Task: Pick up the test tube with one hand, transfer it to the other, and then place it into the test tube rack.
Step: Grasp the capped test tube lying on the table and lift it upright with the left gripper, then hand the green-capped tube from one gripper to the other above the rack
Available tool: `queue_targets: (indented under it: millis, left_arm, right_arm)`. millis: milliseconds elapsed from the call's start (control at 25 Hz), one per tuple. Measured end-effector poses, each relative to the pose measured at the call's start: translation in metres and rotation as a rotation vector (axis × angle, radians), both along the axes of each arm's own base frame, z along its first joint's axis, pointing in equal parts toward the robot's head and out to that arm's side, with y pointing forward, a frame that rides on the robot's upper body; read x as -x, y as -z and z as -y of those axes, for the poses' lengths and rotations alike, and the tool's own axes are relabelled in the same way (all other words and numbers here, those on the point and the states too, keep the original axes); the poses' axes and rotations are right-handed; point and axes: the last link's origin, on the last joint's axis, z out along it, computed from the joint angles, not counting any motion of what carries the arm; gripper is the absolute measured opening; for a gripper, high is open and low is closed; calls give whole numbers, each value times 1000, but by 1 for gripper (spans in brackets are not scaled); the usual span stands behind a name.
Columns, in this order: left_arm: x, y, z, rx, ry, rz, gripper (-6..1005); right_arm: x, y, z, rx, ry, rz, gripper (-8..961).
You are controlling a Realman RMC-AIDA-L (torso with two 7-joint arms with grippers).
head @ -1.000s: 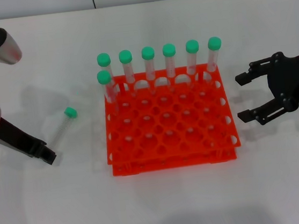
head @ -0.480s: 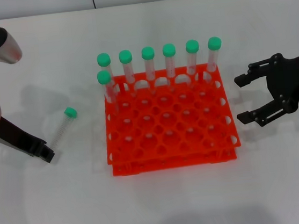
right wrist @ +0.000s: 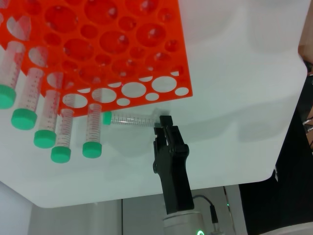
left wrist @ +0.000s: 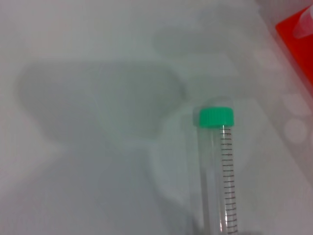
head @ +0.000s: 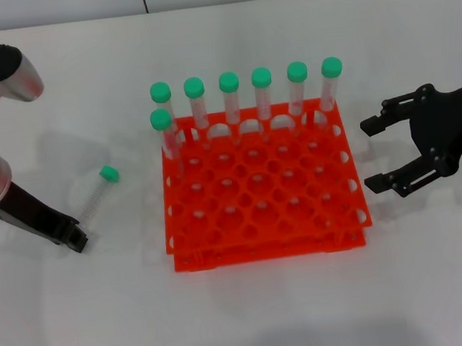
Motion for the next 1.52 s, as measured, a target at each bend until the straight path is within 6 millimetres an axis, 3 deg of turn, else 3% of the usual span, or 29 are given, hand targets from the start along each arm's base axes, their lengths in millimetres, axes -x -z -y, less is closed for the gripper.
queue_targets:
  millis: [280, 680, 1120, 1520]
  left_arm:
    - [-2, 0, -4, -8, 12, -2, 311]
    - [-5, -2, -7, -25, 21, 2, 197]
    - [-29, -38, -6, -141, 141, 47, 191]
    - [-40, -61, -7, -244, 323, 285, 197]
  right_arm:
    - [0, 0, 0, 0, 0, 0, 869]
    - [0, 0, 0, -1, 0, 0, 869]
    - [-1, -1, 0, -2, 3, 1, 869]
    - [-4, 0, 2, -6, 5, -5, 870]
